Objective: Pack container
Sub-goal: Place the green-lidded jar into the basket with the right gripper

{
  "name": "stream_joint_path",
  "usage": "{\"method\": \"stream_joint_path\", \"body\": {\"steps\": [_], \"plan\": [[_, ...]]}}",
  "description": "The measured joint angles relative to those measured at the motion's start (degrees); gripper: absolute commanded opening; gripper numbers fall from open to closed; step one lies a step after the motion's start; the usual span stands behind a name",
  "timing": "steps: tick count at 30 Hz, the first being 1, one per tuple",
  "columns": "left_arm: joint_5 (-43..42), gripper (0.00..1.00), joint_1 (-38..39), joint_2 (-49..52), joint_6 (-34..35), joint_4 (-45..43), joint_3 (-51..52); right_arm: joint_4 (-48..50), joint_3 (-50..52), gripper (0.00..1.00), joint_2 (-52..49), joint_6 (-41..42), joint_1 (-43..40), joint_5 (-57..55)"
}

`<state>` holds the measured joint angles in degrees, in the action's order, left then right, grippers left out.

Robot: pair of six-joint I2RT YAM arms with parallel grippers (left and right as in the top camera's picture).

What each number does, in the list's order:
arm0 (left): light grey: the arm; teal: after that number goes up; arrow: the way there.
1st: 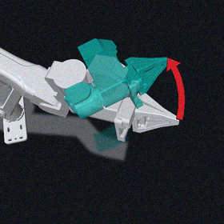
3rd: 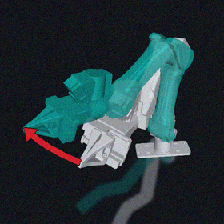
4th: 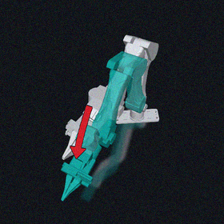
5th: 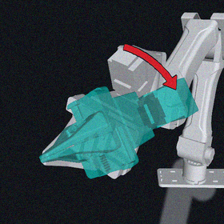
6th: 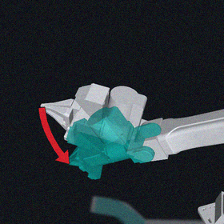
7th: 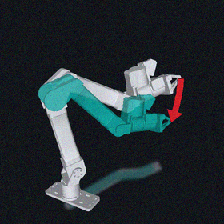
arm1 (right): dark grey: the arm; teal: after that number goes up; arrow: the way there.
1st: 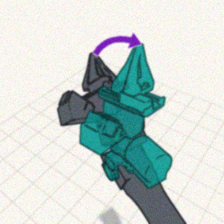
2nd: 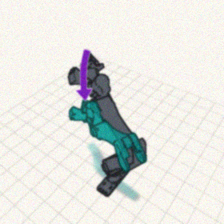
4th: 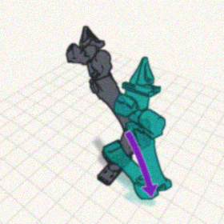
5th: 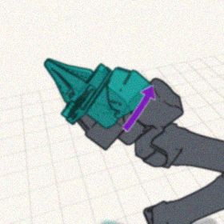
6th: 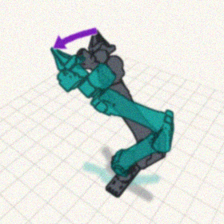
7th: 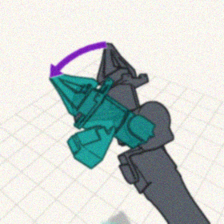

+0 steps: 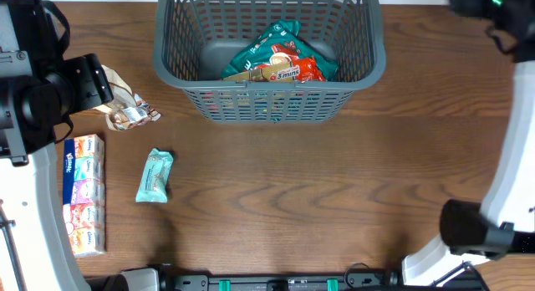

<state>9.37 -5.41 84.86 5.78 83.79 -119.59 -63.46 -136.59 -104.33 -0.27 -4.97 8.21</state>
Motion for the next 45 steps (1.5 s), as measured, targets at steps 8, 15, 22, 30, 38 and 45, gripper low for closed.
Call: {"method": "stream_joint_path", "body": {"steps": [8,15,22,30,38,45], "plan": [[0.0,0.81,0.0,0.0,0.0,0.0,0.0,0.9,-2.9,0.01,-0.9,-21.2,19.7,7.1],[0.0,0.81,0.0,0.0,0.0,0.0,0.0,-7.6,-2.9,0.01,-10.5,-33.2,26.2,8.1],[0.0,0.81,0.0,0.0,0.0,0.0,0.0,-12.0,-2.6,0.01,-23.8,-40.4,27.7,8.1],[0.0,0.81,0.0,0.0,0.0,0.4,0.0,-12.5,-2.5,0.01,-29.9,-42.0,27.7,8.4],[0.0,0.81,0.0,0.0,0.0,0.5,0.0,-12.6,-2.5,0.64,-31.9,-41.5,27.6,9.1],[0.0,0.9,0.0,0.0,0.2,1.4,0.0,-12.5,-3.8,0.99,-31.9,-39.6,27.5,9.1]]}}
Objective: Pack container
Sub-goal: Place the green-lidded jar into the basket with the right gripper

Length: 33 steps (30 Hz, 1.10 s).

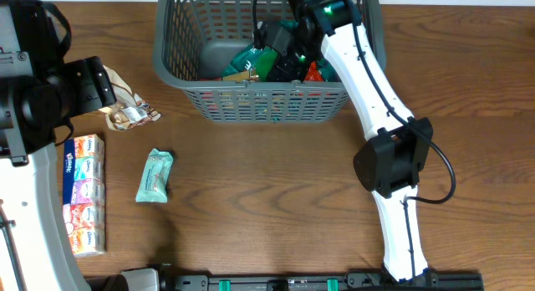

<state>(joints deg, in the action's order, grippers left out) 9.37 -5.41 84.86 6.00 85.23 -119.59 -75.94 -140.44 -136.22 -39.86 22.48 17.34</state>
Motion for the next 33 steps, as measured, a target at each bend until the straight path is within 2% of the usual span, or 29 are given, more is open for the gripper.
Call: {"method": "stream_joint_path", "body": {"steps": [6,11,16,21,27,33], "plan": [[0.0,0.95,0.0,0.0,0.0,0.3,0.0,5.6,-9.2,0.99,4.4,8.4,-3.4,-1.6],[0.0,0.96,0.0,0.0,0.0,0.3,0.0,5.7,-15.1,0.99,16.8,21.5,-14.0,-5.9],[0.0,0.97,0.0,0.0,0.0,0.5,0.0,-5.9,-17.4,0.99,26.3,39.5,-27.1,-15.6],[0.0,0.96,0.0,0.0,-0.5,4.0,0.0,-19.0,-16.5,0.99,25.9,54.6,-34.9,-21.5],[0.0,0.98,1.7,-0.7,-2.2,4.8,5.4,-18.3,-9.4,0.99,22.3,59.6,-37.5,-23.4],[-0.1,0.98,7.5,-3.2,-2.3,-9.8,27.9,-13.4,-1.9,0.99,22.1,59.8,-37.2,-23.6]]}}
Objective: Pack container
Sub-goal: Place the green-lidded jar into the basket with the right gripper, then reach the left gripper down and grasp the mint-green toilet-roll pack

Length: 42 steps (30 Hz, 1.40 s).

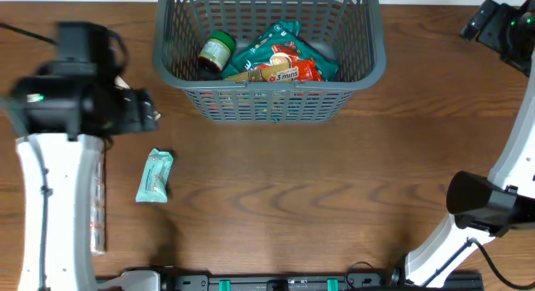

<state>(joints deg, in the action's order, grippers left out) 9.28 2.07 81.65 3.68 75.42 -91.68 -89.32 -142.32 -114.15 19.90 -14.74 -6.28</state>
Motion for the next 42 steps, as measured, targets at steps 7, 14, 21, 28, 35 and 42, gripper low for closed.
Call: {"method": "stream_joint_path", "body": {"steps": [7,14,21,28,35,42], "plan": [[-0.8,0.99,0.8,-7.4,1.8,-9.8,25.1,7.0,11.8,0.99,0.0,-1.4,0.2,0.0],[-1.2,0.98,0.8,-13.2,-0.5,-14.4,33.4,16.2,24.1,0.99,0.0,-3.6,0.2,0.4],[-1.4,0.99,0.8,-8.2,-1.4,-21.6,37.9,22.9,32.5,0.99,0.0,-4.7,0.2,1.4],[-1.4,0.98,0.7,-0.7,-6.5,-26.7,38.0,25.5,37.6,0.99,0.0,-5.5,0.8,1.9],[-6.2,0.99,-2.9,7.7,-10.7,-30.4,38.0,25.7,37.8,0.99,0.0,-5.9,1.3,2.0],[-8.9,0.99,-6.5,11.0,-13.9,-33.4,38.0,25.7,37.8,0.99,0.0,-6.1,1.3,2.0]]}}
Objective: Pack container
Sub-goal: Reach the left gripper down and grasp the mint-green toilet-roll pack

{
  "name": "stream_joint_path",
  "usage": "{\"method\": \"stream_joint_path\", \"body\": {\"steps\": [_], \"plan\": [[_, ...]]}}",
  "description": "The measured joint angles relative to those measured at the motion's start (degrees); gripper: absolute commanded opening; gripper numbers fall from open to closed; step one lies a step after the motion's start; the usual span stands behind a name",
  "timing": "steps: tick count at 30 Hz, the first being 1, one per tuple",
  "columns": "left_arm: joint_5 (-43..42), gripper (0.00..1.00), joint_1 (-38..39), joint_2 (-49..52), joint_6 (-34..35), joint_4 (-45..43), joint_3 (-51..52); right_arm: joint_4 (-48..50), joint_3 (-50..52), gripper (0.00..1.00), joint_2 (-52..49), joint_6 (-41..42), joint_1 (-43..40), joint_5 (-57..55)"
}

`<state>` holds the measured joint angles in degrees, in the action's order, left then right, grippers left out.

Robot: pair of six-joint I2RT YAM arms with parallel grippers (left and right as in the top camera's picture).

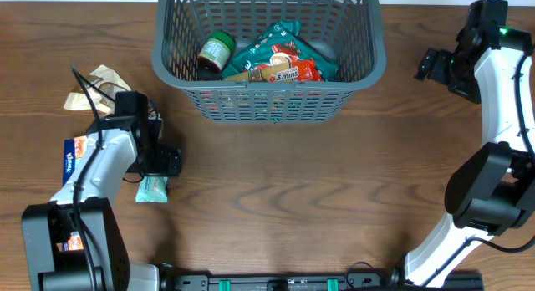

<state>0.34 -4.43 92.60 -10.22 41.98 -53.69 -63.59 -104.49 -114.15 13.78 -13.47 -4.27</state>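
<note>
The grey basket (267,103) stands at the back centre and holds snack packs (280,61) and a green-lidded jar (216,50). A teal packet (150,189) lies on the table left of centre. My left gripper (165,161) is right over its upper end, which it hides, and its jaws cannot be made out from above. My right gripper (426,63) hovers over bare table just right of the basket, open and empty.
A multicoloured tissue pack (70,155) lies along the left edge, partly under my left arm. A crumpled beige wrapper (96,80) sits behind it at the far left. The basket's walls stand tall between the two arms.
My left arm was over the beige wrapper; now it reaches lower and to the right, with the gripper on the teal packet's top end. My right gripper came from the back right corner closer to the basket.
At first the basket held only snack packs, and my left arm waited at the far left. Then my right arm reached into the basket. After that a green-lidded jar lay in it and the right arm was out. Now my left gripper is at the teal packet.
</note>
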Motion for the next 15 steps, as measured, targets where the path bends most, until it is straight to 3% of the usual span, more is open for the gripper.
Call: {"method": "stream_joint_path", "body": {"steps": [11,13,15], "plan": [[-0.6,1.0,-0.1,0.8,-1.2,-4.1,4.8,0.0,0.0,0.99,0.0,0.0,0.0,0.0],[-0.7,0.93,-0.1,0.9,-1.0,-4.1,5.1,0.0,0.0,0.99,0.0,-0.1,0.0,0.0],[-0.7,0.72,-0.1,0.9,-0.7,-4.0,5.1,0.0,0.0,0.99,0.0,-0.2,0.0,0.0]]}}
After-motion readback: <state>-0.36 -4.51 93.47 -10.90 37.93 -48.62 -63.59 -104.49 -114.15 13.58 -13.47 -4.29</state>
